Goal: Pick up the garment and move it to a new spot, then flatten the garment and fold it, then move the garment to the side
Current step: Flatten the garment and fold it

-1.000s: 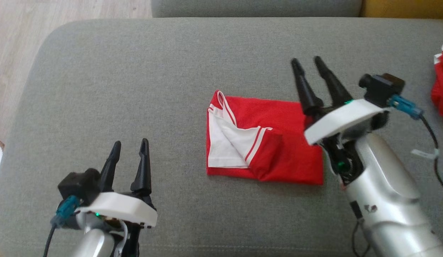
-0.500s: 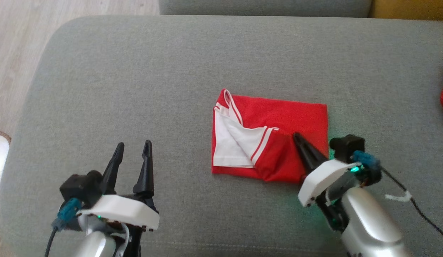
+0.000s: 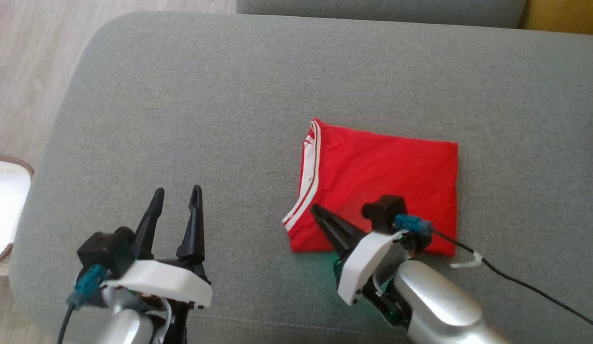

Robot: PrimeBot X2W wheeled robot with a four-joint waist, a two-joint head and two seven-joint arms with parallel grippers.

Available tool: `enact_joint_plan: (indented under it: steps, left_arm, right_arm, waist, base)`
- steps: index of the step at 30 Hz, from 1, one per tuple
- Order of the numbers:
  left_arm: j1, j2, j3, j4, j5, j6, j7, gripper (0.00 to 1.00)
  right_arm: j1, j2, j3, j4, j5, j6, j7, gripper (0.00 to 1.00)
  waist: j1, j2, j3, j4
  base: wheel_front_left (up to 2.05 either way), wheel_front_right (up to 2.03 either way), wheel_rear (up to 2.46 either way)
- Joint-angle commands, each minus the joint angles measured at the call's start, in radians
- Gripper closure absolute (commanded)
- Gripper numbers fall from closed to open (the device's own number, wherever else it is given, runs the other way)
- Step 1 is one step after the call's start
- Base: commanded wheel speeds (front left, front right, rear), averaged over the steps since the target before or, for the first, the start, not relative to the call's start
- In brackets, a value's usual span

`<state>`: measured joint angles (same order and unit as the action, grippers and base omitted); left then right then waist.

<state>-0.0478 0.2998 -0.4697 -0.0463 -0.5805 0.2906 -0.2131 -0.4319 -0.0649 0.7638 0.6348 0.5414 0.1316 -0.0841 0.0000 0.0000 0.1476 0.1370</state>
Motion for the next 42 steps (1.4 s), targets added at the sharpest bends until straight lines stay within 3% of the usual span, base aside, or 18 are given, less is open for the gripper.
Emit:
enact_joint_plan:
  steps: [1, 7, 11, 12, 14, 15, 16, 29, 42]
  left_arm:
    - [-0.044, 0.020, 0.037, -0.036, 0.007, 0.004, -0.009, 0.00]
    - [-0.039, 0.022, 0.045, -0.038, 0.004, 0.010, -0.013, 0.00]
    - [-0.052, 0.025, 0.043, -0.036, 0.013, 0.004, -0.018, 0.00]
    - [-0.057, 0.026, 0.041, -0.035, 0.017, 0.002, -0.020, 0.00]
    - [-0.068, 0.023, 0.037, -0.030, 0.022, -0.003, -0.022, 0.00]
    - [-0.074, 0.022, 0.035, -0.026, 0.026, -0.004, -0.023, 0.00]
    - [-0.081, 0.022, 0.033, -0.021, 0.033, -0.005, -0.025, 0.00]
    - [-0.065, -0.038, 0.029, 0.066, 0.080, -0.014, -0.047, 0.00]
    - [0.026, -0.067, 0.085, 0.074, 0.144, -0.039, -0.048, 0.00]
  right_arm:
    - [-0.030, 0.014, 0.008, -0.023, 0.009, -0.001, -0.011, 1.00]
    - [-0.073, 0.015, -0.001, -0.002, 0.030, -0.001, -0.098, 1.00]
    - [-0.086, 0.015, -0.092, 0.005, -0.007, -0.001, -0.152, 1.00]
    - [-0.084, 0.015, -0.127, 0.002, -0.024, -0.001, -0.161, 0.94]
    - [-0.072, 0.015, -0.197, -0.017, -0.061, -0.001, -0.171, 0.50]
    - [-0.063, 0.015, -0.231, -0.032, -0.082, -0.001, -0.174, 0.18]
    - [-0.051, 0.015, -0.267, -0.050, -0.104, -0.001, -0.175, 0.00]
    - [0.217, 0.015, -0.607, -0.318, -0.281, -0.001, -0.177, 0.00]
    - [0.367, 0.015, -0.684, -0.452, -0.324, -0.001, -0.127, 0.00]
  waist:
    - [0.0000, 0.0000, 0.000, 0.000]
    - [0.0000, 0.0000, -0.007, -0.021]
    - [0.0000, 0.0000, -0.021, -0.050]
    - [0.0000, 0.0000, -0.026, -0.058]
    - [0.0000, 0.0000, -0.037, -0.075]
    - [0.0000, 0.0000, -0.041, -0.084]
    - [0.0000, 0.0000, -0.046, -0.093]
    - [0.0000, 0.0000, -0.127, -0.169]
    - [0.0000, 0.0000, -0.136, -0.171]
  base:
    - [0.00, 0.00, 0.00]
    - [0.00, 0.00, 0.00]
    - [0.00, 0.00, 0.00]
    - [0.00, 0.00, 0.00]
    - [0.00, 0.00, 0.00]
    - [0.00, 0.00, 0.00]
    - [0.00, 0.00, 0.00]
    - [0.00, 0.00, 0.00]
    - [0.00, 0.00, 0.00]
